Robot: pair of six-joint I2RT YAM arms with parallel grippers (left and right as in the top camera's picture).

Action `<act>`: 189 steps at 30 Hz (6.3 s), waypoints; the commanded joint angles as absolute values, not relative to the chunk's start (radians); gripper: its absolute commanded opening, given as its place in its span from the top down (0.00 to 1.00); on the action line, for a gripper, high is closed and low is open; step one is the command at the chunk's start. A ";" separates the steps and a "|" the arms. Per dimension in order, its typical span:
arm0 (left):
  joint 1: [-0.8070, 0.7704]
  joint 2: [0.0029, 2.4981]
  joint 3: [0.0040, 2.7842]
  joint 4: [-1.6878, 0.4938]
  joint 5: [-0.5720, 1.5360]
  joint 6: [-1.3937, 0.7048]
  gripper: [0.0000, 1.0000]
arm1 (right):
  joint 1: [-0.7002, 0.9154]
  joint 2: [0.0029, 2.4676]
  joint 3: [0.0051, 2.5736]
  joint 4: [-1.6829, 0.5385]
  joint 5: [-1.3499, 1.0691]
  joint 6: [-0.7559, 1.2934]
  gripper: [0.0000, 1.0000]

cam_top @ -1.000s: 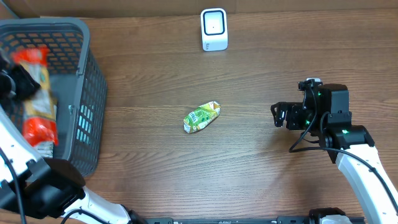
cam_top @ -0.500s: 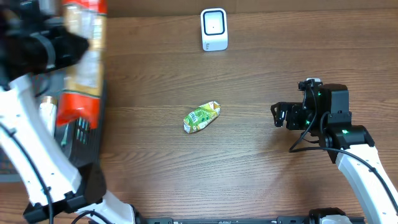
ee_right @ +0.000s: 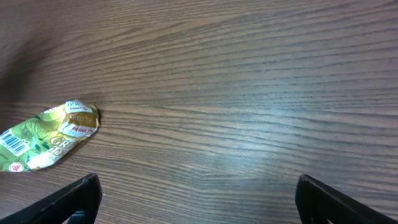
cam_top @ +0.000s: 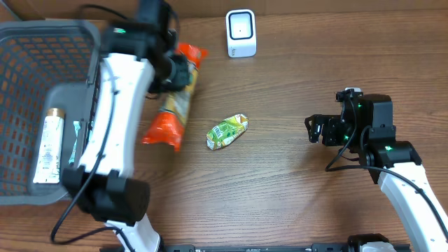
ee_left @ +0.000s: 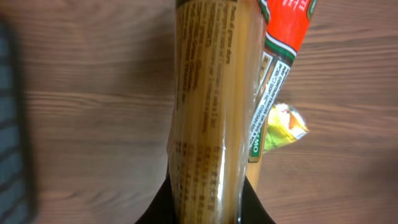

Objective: Scan the item barcode
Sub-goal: 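Carry the red-and-yellow pasta pack out and lay it on the table, then reach the left gripper into the basket and grasp the mint-green wipes pack, then carry the wipes pack out and drop it right of the pouch, then reach the left gripper into the basket and grasp the white tube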

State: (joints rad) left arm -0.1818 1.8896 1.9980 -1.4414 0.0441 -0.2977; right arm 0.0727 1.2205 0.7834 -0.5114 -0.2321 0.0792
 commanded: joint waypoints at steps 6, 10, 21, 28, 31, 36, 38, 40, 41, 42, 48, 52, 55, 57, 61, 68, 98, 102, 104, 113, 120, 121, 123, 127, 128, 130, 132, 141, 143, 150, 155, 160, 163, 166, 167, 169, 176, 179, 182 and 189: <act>-0.208 1.893 1.559 -1.087 0.099 -0.408 0.96 | 0.072 1.224 0.800 -0.507 -0.237 0.084 0.00; -0.207 1.893 1.486 -1.032 0.098 -0.400 0.51 | 0.072 1.224 0.800 -0.507 -0.237 0.084 0.00; -0.189 1.855 1.919 -1.253 0.164 -0.257 0.36 | 0.072 1.224 0.800 -0.512 -0.238 0.084 0.00; -0.079 1.835 2.424 -1.515 0.094 -0.201 0.03 | 0.072 1.224 0.800 -0.524 -0.237 0.084 0.00; 0.004 1.824 2.543 -1.639 0.033 -0.195 0.02 | 0.072 1.224 0.800 -0.527 -0.237 0.084 0.00; 0.215 1.768 2.521 -1.689 0.053 -0.196 0.03 | 0.072 1.224 0.800 -0.525 -0.237 0.084 0.00; 0.311 1.744 2.479 -1.690 0.065 -0.200 0.03 | 0.072 1.224 0.800 -0.526 -0.237 0.084 0.00; 0.398 1.731 2.432 -1.690 0.071 -0.202 0.02 | 0.072 1.224 0.800 -0.527 -0.237 0.084 0.00; 0.439 1.728 2.402 -1.690 0.070 -0.196 0.02 | 0.072 1.224 0.800 -0.527 -0.237 0.084 0.00; 0.467 1.728 2.376 -1.690 0.070 -0.189 0.02 | 0.072 1.224 0.800 -0.526 -0.237 0.084 0.00; 0.617 1.728 2.148 -1.630 0.069 -0.179 0.02 | 0.072 1.224 0.800 -0.526 -0.237 0.084 0.00; 0.642 1.728 1.980 -1.480 0.073 -0.069 0.01 | 0.072 1.224 0.800 -0.526 -0.237 0.084 0.00; 0.636 1.728 1.861 -1.391 0.072 0.046 0.01 | 0.072 1.224 0.800 -0.526 -0.237 0.084 0.00; 0.633 1.728 1.782 -1.332 0.072 0.081 0.01 | 0.072 1.224 0.800 -0.526 -0.237 0.084 0.00; 0.633 1.728 1.618 -1.203 0.071 0.108 0.02 | 0.072 1.224 0.800 -0.525 -0.237 0.084 0.00; 0.632 1.728 1.347 -0.983 0.072 0.162 0.01 | 0.072 1.224 0.800 -0.525 -0.237 0.084 0.00; 0.632 1.724 1.171 -0.700 0.079 0.066 0.96 | 0.072 1.224 0.800 -0.514 -0.237 0.084 0.00; 0.632 1.724 1.413 -0.901 0.079 0.044 0.96 | 0.072 1.224 0.800 -0.514 -0.237 0.084 0.00; 0.631 1.724 1.571 -1.019 0.080 0.022 0.96 | 0.072 1.224 0.800 -0.514 -0.237 0.084 0.00; 0.551 1.724 2.243 -1.413 0.337 0.010 0.96 | 0.072 1.224 0.800 -0.504 -0.237 0.084 0.00; 0.317 1.729 2.329 -1.554 0.500 0.010 0.96 | 0.072 1.224 0.800 -0.504 -0.237 0.084 0.00; 0.278 1.733 2.317 -1.565 0.499 0.010 0.96 | 0.072 1.224 0.800 -0.504 -0.237 0.084 0.00; 0.167 1.739 2.260 -1.573 0.498 0.010 0.96 | 0.072 1.224 0.800 -0.504 -0.237 0.084 0.00; -0.070 1.741 2.028 -1.450 0.471 -0.046 0.96 | 0.072 1.224 0.800 -0.503 -0.237 0.084 0.00; -0.148 1.741 1.918 -1.359 0.447 -0.098 0.96 | 0.072 1.224 0.800 -0.504 -0.237 0.084 0.00; -0.223 1.741 1.791 -1.239 0.438 -0.170 0.96 | 0.072 1.224 0.800 -0.505 -0.237 0.084 0.00; -0.282 1.742 1.684 -1.126 0.437 -0.212 0.96 | 0.072 1.224 0.800 -0.508 -0.237 0.084 0.00; -0.503 1.746 1.269 -0.643 0.425 -0.345 0.96 | 0.072 1.224 0.800 -0.507 -0.237 0.084 0.00; -0.530 1.746 1.230 -0.599 0.393 -0.362 0.94 | 0.072 1.224 0.800 -0.508 -0.237 0.084 0.00; -0.516 1.738 1.248 -0.606 0.286 -0.405 0.00 | 0.072 1.224 0.800 -0.510 -0.237 0.084 0.00; -0.442 1.693 1.444 -0.736 0.260 -0.339 0.00 | 0.072 1.224 0.800 -0.510 -0.237 0.084 0.00; -0.333 1.634 1.773 -0.984 0.142 -0.256 0.01 | 0.072 1.224 0.800 -0.510 -0.237 0.084 0.00; -0.242 1.607 1.959 -1.129 0.077 -0.213 0.00 | 0.072 1.224 0.800 -0.510 -0.237 0.084 0.00; -0.130 1.587 2.086 -1.261 0.033 -0.161 0.01 | 0.072 1.224 0.800 -0.510 -0.237 0.084 0.00; -0.084 1.581 2.112 -1.303 0.018 -0.152 0.00 | 0.072 1.224 0.800 -0.510 -0.237 0.084 0.00; 0.015 1.568 2.136 -1.373 -0.005 -0.153 0.01 | 0.072 1.224 0.800 -0.510 -0.237 0.084 0.00; 0.432 1.564 2.075 -1.514 -0.007 -0.271 0.00 | 0.072 1.224 0.800 -0.510 -0.237 0.084 0.00; 0.542 1.564 1.991 -1.473 -0.004 -0.264 0.00 | 0.072 1.224 0.800 -0.510 -0.237 0.084 0.00; 0.585 1.564 1.882 -1.396 -0.006 -0.229 0.00 | 0.072 1.224 0.800 -0.508 -0.237 0.084 0.00; 0.591 1.573 1.528 -0.987 -0.072 0.024 0.00 | 0.072 1.224 0.800 -0.505 -0.237 0.084 0.00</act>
State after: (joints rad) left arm 0.5907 1.5623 1.6619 -1.0950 -0.0299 -0.1513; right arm 0.0727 1.2205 0.7834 -0.5102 -0.2325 0.0795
